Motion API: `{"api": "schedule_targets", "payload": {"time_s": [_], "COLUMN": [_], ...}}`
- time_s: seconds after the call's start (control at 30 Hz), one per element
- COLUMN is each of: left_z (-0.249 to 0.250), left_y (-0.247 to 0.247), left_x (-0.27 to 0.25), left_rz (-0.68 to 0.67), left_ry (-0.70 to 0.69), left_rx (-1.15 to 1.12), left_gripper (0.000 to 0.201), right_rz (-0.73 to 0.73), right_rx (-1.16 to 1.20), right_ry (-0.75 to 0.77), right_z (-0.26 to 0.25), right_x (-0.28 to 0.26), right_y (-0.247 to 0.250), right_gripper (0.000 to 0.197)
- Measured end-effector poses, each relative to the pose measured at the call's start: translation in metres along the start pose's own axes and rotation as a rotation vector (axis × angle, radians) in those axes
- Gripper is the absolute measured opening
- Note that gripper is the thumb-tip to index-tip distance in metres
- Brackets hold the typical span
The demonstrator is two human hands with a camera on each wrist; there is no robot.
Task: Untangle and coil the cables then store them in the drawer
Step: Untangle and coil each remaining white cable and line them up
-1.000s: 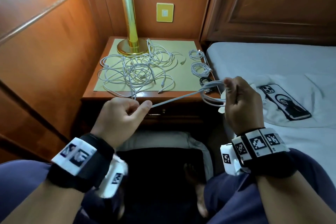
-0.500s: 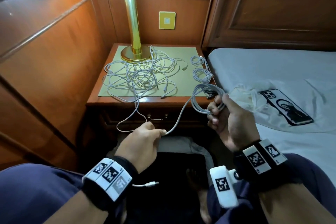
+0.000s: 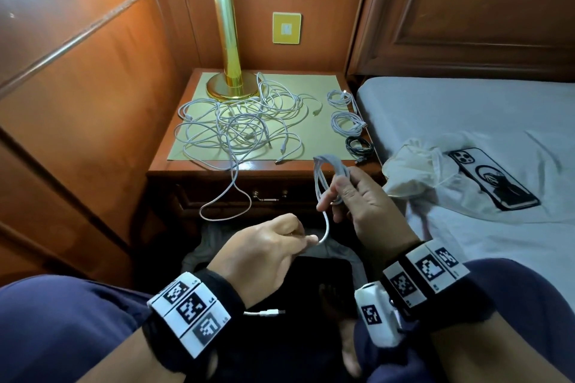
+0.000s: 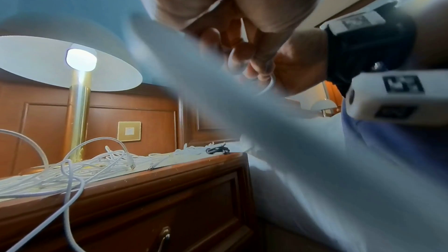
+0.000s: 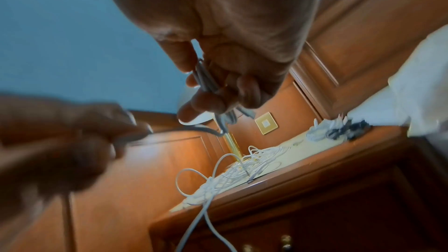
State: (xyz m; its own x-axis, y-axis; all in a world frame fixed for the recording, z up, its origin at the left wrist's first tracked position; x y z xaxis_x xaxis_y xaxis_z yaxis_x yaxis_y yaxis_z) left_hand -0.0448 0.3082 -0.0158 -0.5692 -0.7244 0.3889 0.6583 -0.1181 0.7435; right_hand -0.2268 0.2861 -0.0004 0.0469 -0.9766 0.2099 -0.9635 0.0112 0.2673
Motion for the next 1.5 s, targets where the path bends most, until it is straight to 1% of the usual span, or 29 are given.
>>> {"api": "schedule_targets", "payload": {"time_s": [0.1, 0.17, 0.23, 0.33, 0.4, 0.5, 0.57, 0.6, 0.67, 0.7, 0.73, 0.8, 0.83, 0.9, 0.97, 1.0, 1.03, 1.13, 1.23, 1.33, 1.5], "left_z": [0.000, -0.005, -0.010, -0.015, -0.023, -0.036, -0.038, -0.037, -0.036, -0.035, -0.035, -0.036, -0.033, -0.031, -0.029, -0.030, -0.029, -0.026, -0.027, -0.029, -0.027], "left_y": [0.011, 0.021, 0.027, 0.031, 0.034, 0.038, 0.036, 0.035, 0.031, 0.030, 0.028, 0.020, 0.016, 0.012, 0.010, 0.010, 0.009, 0.006, 0.001, 0.000, 0.000], "left_x": [0.004, 0.007, 0.010, 0.010, 0.009, 0.008, 0.009, 0.010, 0.011, 0.012, 0.013, 0.014, 0.015, 0.014, 0.012, 0.011, 0.010, 0.010, 0.009, 0.009, 0.011], "left_rz": [0.068, 0.171, 0.249, 0.279, 0.307, 0.378, 0.404, 0.416, 0.441, 0.448, 0.441, 0.364, 0.319, 0.237, 0.177, 0.153, 0.134, 0.126, 0.133, 0.139, 0.179], "left_ry": [-0.031, -0.016, 0.014, 0.022, 0.036, 0.114, 0.170, 0.185, 0.217, 0.265, 0.343, 0.532, 0.598, 0.681, 0.730, 0.731, 0.716, 0.647, 0.651, 0.698, 0.733], "left_rx": [-0.069, -0.068, -0.069, -0.033, 0.011, 0.126, 0.230, 0.236, 0.140, 0.040, -0.093, -0.433, -0.581, -0.832, -1.070, -1.112, -1.098, -0.959, -0.922, -1.001, -1.205], "left_gripper": [0.020, 0.014, 0.011, 0.012, 0.016, 0.013, 0.013, 0.013, 0.016, 0.018, 0.020, 0.026, 0.030, 0.032, 0.031, 0.034, 0.034, 0.018, 0.024, 0.027, 0.034], "right_rz": [-0.118, -0.188, -0.218, -0.256, -0.279, -0.252, -0.235, -0.235, -0.259, -0.278, -0.297, -0.317, -0.308, -0.255, -0.189, -0.163, -0.144, -0.102, -0.082, -0.087, -0.083], "right_rx": [-0.227, -0.238, -0.162, -0.006, 0.020, 0.117, 0.192, 0.219, 0.254, 0.264, 0.279, 0.279, 0.266, 0.218, 0.141, 0.101, 0.065, -0.027, -0.057, -0.049, -0.129], "right_ry": [0.024, 0.003, -0.022, -0.072, -0.079, -0.087, -0.107, -0.111, -0.097, -0.077, -0.063, -0.045, -0.039, -0.023, -0.008, -0.005, -0.005, 0.016, 0.033, 0.029, 0.072], "right_z": [0.006, 0.009, 0.008, 0.005, 0.003, -0.004, -0.010, -0.013, -0.016, -0.016, -0.018, -0.019, -0.018, -0.016, -0.012, -0.010, -0.007, -0.001, 0.001, 0.002, 0.003], "right_x": [-0.002, -0.003, -0.002, -0.003, -0.004, -0.007, -0.008, -0.009, -0.011, -0.011, -0.012, -0.013, -0.013, -0.010, -0.007, -0.006, -0.005, -0.003, -0.001, -0.001, -0.001], "right_y": [-0.005, -0.009, -0.014, -0.021, -0.023, -0.020, -0.018, -0.018, -0.020, -0.023, -0.026, -0.032, -0.033, -0.034, -0.032, -0.031, -0.030, -0.029, -0.028, -0.029, -0.033], "right_gripper": [0.025, 0.026, 0.031, 0.033, 0.033, 0.038, 0.037, 0.037, 0.038, 0.039, 0.039, 0.041, 0.042, 0.041, 0.037, 0.036, 0.036, 0.039, 0.037, 0.034, 0.037]}}
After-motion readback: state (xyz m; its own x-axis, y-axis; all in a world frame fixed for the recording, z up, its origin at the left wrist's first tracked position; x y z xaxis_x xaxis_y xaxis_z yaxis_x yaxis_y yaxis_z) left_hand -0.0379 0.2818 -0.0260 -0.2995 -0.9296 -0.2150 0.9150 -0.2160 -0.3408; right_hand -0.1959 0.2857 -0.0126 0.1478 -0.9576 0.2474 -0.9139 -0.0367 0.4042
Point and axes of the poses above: each hand's wrist, its own x-axis towards the middle knuckle, its own y-axis out of the back of the hand, z = x × y, the point moved 4 cm from there along x, towards the middle knuckle, and after that the axes turned 6 degrees about y, right-handed, at the moved point
